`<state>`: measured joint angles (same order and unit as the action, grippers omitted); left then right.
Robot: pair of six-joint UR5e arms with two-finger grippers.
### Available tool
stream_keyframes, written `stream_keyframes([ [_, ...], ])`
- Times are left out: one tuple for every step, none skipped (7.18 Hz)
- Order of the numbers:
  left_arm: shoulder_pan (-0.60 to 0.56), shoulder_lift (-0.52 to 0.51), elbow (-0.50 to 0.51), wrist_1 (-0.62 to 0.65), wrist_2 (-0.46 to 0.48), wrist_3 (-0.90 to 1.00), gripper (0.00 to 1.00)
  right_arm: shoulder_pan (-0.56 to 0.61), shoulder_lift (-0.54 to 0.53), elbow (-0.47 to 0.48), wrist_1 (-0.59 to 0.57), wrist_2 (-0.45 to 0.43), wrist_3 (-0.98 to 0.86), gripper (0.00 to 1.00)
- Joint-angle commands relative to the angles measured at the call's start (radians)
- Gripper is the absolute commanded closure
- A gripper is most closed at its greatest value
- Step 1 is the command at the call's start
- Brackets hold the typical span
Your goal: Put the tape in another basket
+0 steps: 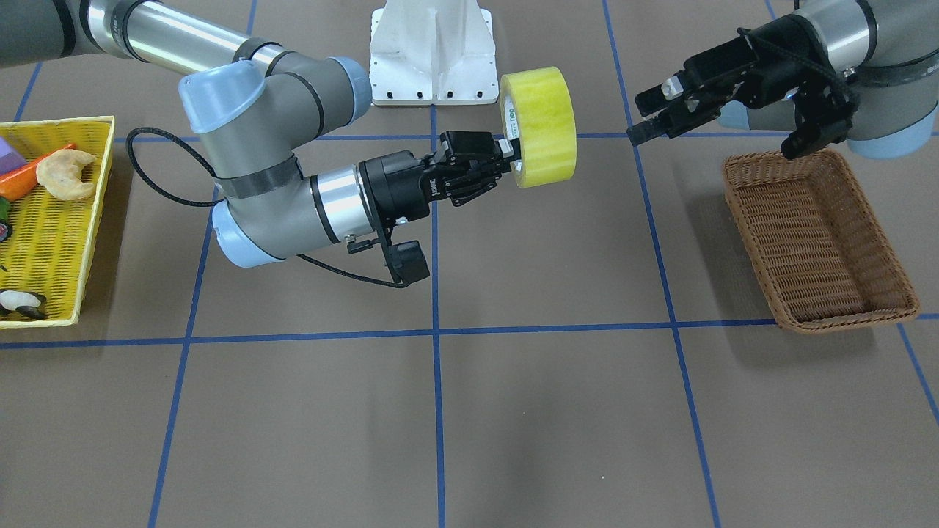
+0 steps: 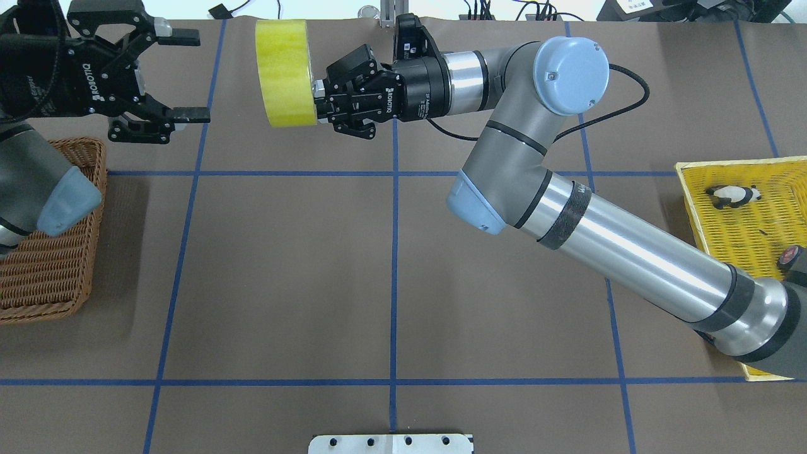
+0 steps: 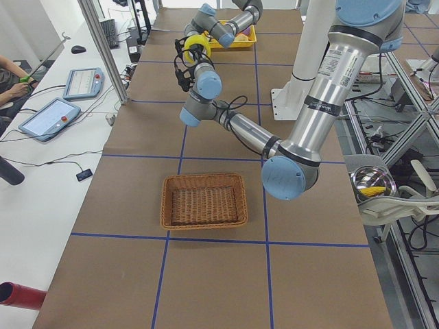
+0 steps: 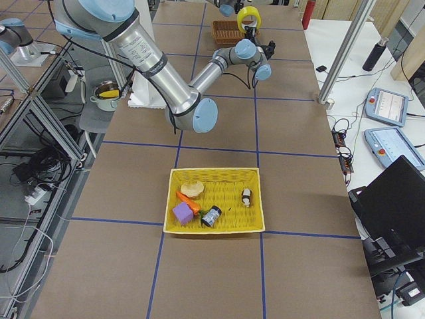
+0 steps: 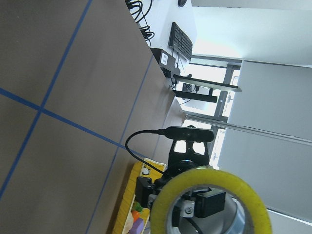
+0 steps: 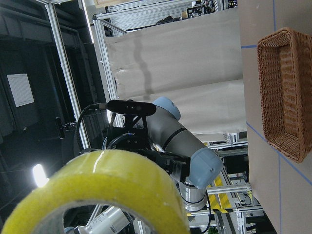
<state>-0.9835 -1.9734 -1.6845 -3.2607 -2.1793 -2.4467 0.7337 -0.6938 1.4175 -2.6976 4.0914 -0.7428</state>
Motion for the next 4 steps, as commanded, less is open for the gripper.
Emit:
stream_keyframes([
  [0.069, -0.047, -0.004, -0.014, 0.099, -0.026, 0.03, -0.016, 0.016, 0.000, -0.042, 0.001, -0.032, 1.00],
  [0.071, -0.051, -0.001, -0.013, 0.107, -0.025, 0.03, -0.020, 0.016, 0.001, -0.044, 0.001, -0.035, 1.00],
  [0.074, -0.053, 0.002, -0.014, 0.107, -0.023, 0.03, -0.023, 0.017, 0.001, -0.045, 0.001, -0.035, 1.00],
  [0.075, -0.053, -0.004, -0.014, 0.107, -0.024, 0.12, -0.023, 0.014, 0.001, -0.045, 0.001, -0.035, 1.00],
])
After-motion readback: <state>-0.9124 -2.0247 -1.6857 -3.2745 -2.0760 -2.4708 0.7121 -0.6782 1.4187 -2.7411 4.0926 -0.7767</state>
